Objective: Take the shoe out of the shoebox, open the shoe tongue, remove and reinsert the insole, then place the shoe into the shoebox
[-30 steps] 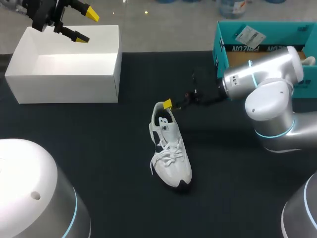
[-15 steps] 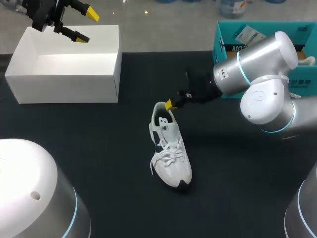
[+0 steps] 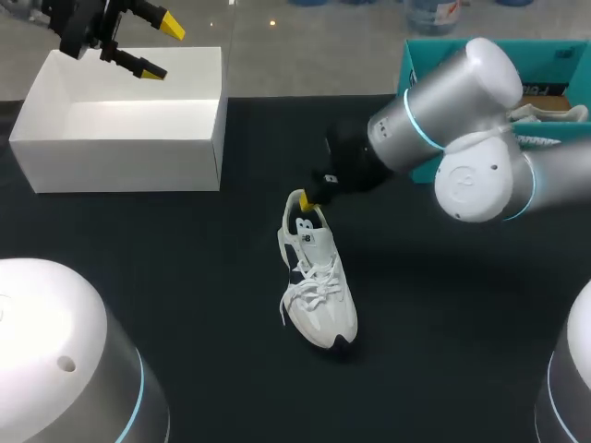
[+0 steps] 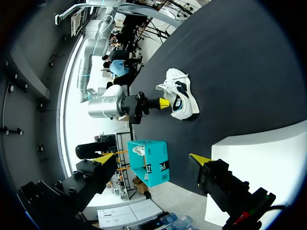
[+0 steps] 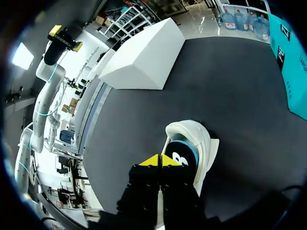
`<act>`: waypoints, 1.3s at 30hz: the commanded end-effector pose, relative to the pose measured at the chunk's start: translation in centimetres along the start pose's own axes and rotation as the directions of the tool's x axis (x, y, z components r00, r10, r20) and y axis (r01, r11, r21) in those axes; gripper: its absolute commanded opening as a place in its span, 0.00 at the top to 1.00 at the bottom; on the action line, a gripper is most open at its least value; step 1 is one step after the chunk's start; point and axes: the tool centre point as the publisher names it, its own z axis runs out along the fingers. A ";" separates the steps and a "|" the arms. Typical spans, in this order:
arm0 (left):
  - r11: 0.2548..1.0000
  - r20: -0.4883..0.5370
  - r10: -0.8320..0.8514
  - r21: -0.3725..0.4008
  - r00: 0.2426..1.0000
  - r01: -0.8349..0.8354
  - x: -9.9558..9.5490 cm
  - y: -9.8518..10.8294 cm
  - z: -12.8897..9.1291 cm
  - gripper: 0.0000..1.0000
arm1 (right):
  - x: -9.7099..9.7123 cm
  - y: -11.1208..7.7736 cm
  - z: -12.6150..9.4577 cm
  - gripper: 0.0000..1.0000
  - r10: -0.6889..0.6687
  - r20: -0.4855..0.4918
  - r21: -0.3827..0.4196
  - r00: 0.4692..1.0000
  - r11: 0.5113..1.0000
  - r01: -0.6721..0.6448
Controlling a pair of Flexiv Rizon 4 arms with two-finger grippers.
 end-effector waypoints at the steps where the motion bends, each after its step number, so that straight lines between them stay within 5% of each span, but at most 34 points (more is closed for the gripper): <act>1: 1.000 -0.003 0.001 0.001 1.000 -0.001 0.0 0.0 0.0 0.00 | 0.2 -0.3 0.1 1.00 0.000 0.647 0.045 0.762 0.998 -0.038; 17: 1.000 -0.003 0.001 0.001 1.000 -0.001 0.0 0.0 0.0 0.00 | -1.9 -0.8 3.2 1.00 -0.029 0.720 0.131 0.693 0.987 -0.094; 39: 1.000 -0.003 0.001 0.001 1.000 -0.001 0.0 0.0 0.0 0.00 | -4.9 -3.0 7.1 1.00 -0.022 0.674 0.188 0.739 0.972 -0.142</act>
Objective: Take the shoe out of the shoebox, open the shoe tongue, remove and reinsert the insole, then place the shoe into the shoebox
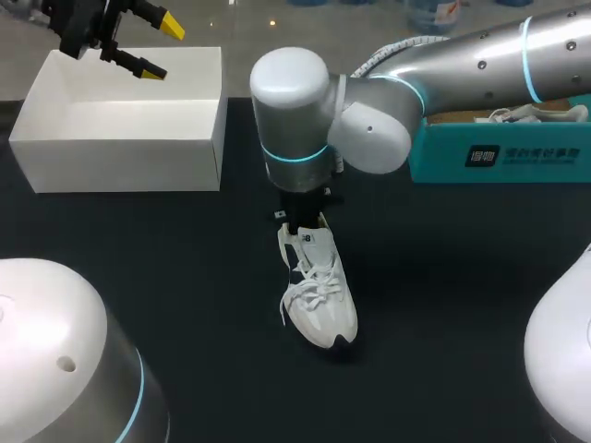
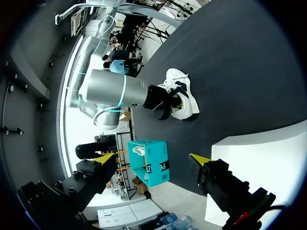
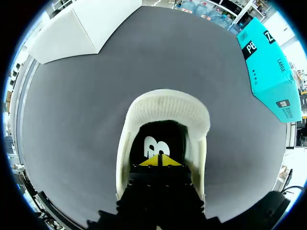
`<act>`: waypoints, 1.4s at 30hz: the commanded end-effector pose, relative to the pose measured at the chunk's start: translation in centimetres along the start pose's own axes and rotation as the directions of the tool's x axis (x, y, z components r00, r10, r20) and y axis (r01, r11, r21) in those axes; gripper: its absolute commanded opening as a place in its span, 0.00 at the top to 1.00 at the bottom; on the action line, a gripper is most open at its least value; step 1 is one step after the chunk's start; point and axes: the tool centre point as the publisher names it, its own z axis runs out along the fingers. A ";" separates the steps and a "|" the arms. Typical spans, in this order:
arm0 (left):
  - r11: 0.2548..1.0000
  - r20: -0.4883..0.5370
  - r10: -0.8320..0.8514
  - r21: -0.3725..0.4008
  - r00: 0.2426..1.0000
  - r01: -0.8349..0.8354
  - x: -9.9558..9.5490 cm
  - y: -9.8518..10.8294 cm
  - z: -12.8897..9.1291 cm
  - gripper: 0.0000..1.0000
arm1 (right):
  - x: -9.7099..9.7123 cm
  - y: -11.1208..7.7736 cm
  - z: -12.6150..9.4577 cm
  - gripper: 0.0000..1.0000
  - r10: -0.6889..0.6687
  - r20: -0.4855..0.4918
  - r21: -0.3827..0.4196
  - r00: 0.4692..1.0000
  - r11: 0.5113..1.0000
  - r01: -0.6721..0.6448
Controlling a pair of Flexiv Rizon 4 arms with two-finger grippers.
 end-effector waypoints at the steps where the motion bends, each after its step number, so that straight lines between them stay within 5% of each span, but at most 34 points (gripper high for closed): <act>1: 1.000 -0.003 0.001 0.001 1.000 -0.001 0.0 0.0 0.0 0.00 | 0.6 0.2 0.6 1.00 0.001 0.034 0.007 0.999 1.000 -0.001; 10: 1.000 -0.003 0.001 0.001 1.000 -0.001 0.0 0.0 0.0 0.00 | -0.2 0.4 -3.4 1.00 0.011 0.085 -0.092 0.996 0.996 -0.003; 26: 1.000 -0.003 0.001 0.001 1.000 -0.001 0.0 0.0 0.0 0.00 | -0.3 1.6 1.8 1.00 0.008 -0.018 -0.077 1.000 0.997 -0.009; 36: 1.000 -0.003 0.001 0.001 1.000 -0.001 0.0 0.0 0.0 0.00 | -0.6 1.6 -2.7 1.00 -0.013 0.038 -0.158 0.999 0.987 0.018; 42: 1.000 -0.003 0.001 0.001 1.000 -0.001 0.0 0.0 0.0 0.00 | -0.9 3.2 -2.0 1.00 -0.022 0.050 -0.181 0.998 0.983 0.031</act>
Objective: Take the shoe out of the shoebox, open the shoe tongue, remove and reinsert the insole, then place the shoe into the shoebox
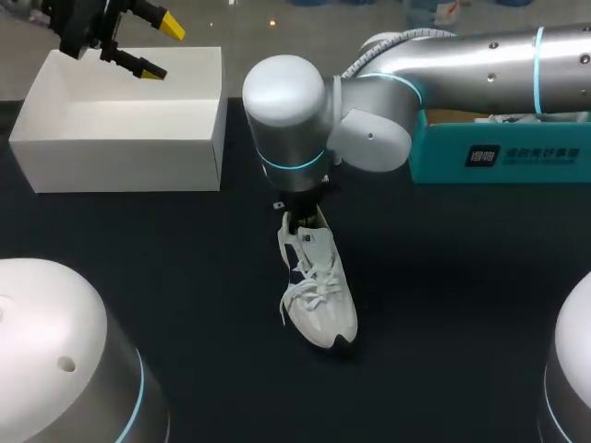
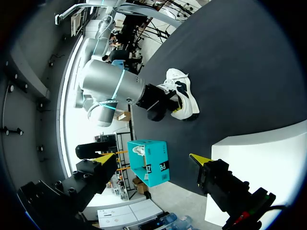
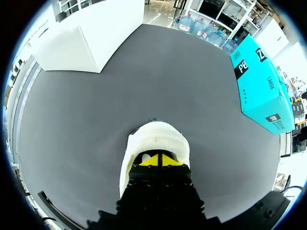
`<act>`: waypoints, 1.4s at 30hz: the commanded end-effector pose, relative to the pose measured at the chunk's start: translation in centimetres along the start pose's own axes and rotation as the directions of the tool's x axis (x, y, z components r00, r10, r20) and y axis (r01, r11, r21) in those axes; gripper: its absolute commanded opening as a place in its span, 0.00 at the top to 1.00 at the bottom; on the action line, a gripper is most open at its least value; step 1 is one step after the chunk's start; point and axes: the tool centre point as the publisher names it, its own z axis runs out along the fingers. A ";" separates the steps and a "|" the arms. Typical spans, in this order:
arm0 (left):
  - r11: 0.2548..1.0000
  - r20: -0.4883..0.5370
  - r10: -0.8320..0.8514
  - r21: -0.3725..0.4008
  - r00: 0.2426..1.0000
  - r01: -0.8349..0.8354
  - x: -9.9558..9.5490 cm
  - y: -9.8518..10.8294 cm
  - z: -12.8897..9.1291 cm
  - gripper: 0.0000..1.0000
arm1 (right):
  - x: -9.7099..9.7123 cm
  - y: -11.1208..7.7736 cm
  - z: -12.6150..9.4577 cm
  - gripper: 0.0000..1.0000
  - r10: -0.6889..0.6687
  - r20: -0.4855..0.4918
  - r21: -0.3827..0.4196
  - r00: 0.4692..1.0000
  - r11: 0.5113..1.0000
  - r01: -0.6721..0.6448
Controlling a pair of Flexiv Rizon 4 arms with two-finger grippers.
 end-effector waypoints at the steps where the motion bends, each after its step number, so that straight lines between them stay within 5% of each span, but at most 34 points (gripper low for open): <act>1: 1.000 -0.003 0.001 0.001 1.000 -0.001 0.0 0.0 0.0 0.00 | 0.0 0.2 0.6 1.00 -0.002 -0.007 -0.008 1.000 1.000 0.002; 12: 1.000 -0.003 0.001 0.001 1.000 -0.001 0.0 0.0 0.0 0.00 | 1.2 -0.3 4.4 1.00 0.020 -0.059 0.046 0.998 0.999 -0.017; 21: 1.000 -0.003 0.001 0.001 1.000 -0.001 0.0 0.0 0.0 0.00 | 1.4 -0.7 1.1 1.00 0.007 -0.050 0.028 0.999 1.000 -0.005; 28: 1.000 -0.003 0.001 0.001 1.000 -0.001 0.0 0.0 0.0 0.00 | 1.5 -1.0 0.5 1.00 -0.031 -0.043 0.134 0.999 0.990 0.036; 42: 1.000 -0.003 0.001 0.001 1.000 -0.001 0.0 0.0 0.0 0.00 | 1.0 -3.6 4.1 1.00 -0.006 -0.103 0.294 0.995 0.955 0.036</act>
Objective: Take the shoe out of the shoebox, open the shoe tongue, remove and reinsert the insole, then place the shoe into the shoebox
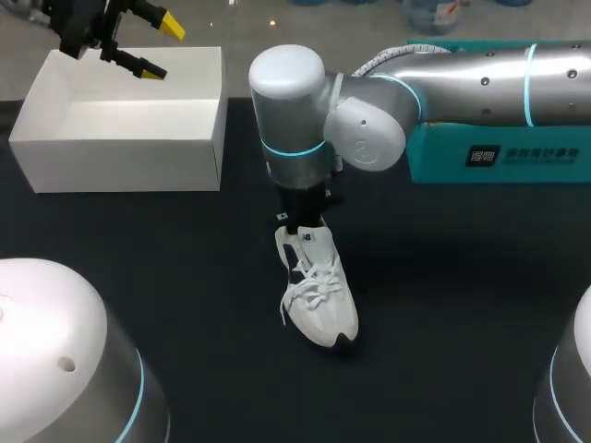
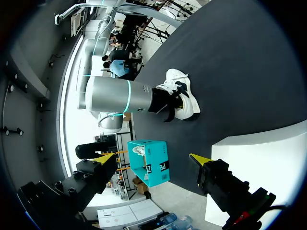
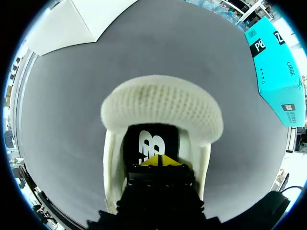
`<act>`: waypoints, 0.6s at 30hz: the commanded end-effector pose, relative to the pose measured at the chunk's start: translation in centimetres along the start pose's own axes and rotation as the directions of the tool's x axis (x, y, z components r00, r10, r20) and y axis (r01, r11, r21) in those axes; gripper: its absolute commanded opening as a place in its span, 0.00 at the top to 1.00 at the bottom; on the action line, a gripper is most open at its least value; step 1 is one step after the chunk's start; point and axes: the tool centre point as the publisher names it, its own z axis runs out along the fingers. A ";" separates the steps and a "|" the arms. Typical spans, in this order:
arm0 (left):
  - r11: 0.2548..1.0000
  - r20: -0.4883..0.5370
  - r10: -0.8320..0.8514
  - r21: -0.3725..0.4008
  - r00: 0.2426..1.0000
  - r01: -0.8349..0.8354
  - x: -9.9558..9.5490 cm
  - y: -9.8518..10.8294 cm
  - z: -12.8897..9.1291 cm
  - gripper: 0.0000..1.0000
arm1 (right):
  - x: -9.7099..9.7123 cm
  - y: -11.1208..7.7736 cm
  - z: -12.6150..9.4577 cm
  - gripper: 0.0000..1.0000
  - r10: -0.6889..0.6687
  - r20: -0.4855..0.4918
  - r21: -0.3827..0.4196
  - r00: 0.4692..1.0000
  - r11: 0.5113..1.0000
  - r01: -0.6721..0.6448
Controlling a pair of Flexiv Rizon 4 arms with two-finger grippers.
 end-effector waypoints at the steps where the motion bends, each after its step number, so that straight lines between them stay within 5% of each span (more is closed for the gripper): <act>1: 1.000 -0.003 0.001 0.001 1.000 -0.001 0.0 0.0 0.0 0.00 | 0.0 0.5 1.2 1.00 -0.004 -0.018 0.041 1.000 0.999 0.005; 7: 1.000 -0.003 0.001 0.001 1.000 -0.001 0.0 0.0 0.0 0.00 | 0.1 0.0 -1.1 1.00 -0.013 -0.021 0.086 1.000 0.996 0.015; 18: 1.000 -0.003 0.001 0.001 1.000 -0.001 0.0 0.0 0.0 0.00 | 0.1 -0.5 -5.1 1.00 -0.028 -0.105 0.318 0.994 0.946 0.060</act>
